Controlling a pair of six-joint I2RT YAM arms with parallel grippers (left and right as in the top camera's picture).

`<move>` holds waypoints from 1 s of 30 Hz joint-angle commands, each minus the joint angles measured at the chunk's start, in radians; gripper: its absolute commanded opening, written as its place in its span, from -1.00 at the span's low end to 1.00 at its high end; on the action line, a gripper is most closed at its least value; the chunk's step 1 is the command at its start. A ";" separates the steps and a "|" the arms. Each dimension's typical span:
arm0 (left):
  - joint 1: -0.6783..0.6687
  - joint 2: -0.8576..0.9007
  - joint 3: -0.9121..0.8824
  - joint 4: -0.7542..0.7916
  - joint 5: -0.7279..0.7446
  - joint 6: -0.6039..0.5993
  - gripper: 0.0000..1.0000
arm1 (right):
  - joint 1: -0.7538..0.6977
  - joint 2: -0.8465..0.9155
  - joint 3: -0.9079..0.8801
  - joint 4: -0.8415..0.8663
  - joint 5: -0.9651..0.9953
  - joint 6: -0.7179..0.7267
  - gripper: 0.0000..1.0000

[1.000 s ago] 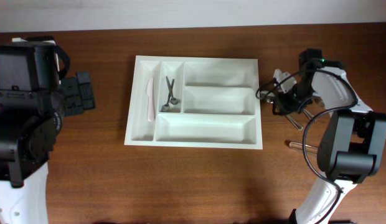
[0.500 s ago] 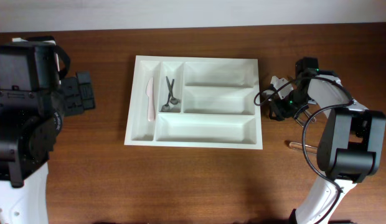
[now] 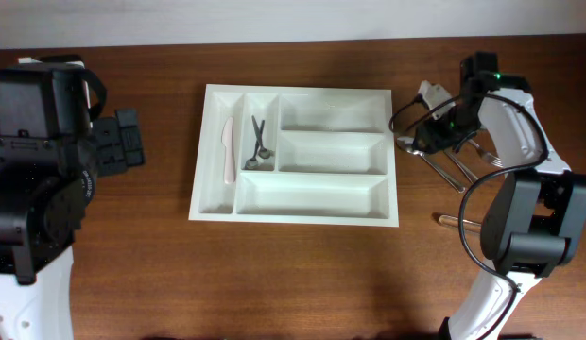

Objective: Pack container
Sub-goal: 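Move the right gripper over the two silver spoons and grasp one, then carry the spoon into the tray's middle compartment and release it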

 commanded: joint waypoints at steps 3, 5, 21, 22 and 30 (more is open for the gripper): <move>0.004 -0.006 0.006 0.002 -0.014 0.005 0.99 | 0.006 0.013 -0.002 0.055 0.071 -0.100 -0.11; 0.004 -0.006 0.006 0.002 -0.014 0.005 0.99 | 0.006 0.017 -0.002 0.069 0.080 -0.100 -0.11; 0.004 -0.006 0.006 0.002 -0.014 0.005 0.98 | 0.006 0.079 -0.082 0.118 0.079 -0.110 -0.12; 0.004 -0.006 0.006 0.002 -0.014 0.005 0.99 | 0.006 0.082 -0.084 0.120 0.079 -0.110 -0.11; 0.004 -0.006 0.006 0.002 -0.014 0.005 0.98 | 0.005 0.082 -0.196 0.240 0.079 -0.110 -0.12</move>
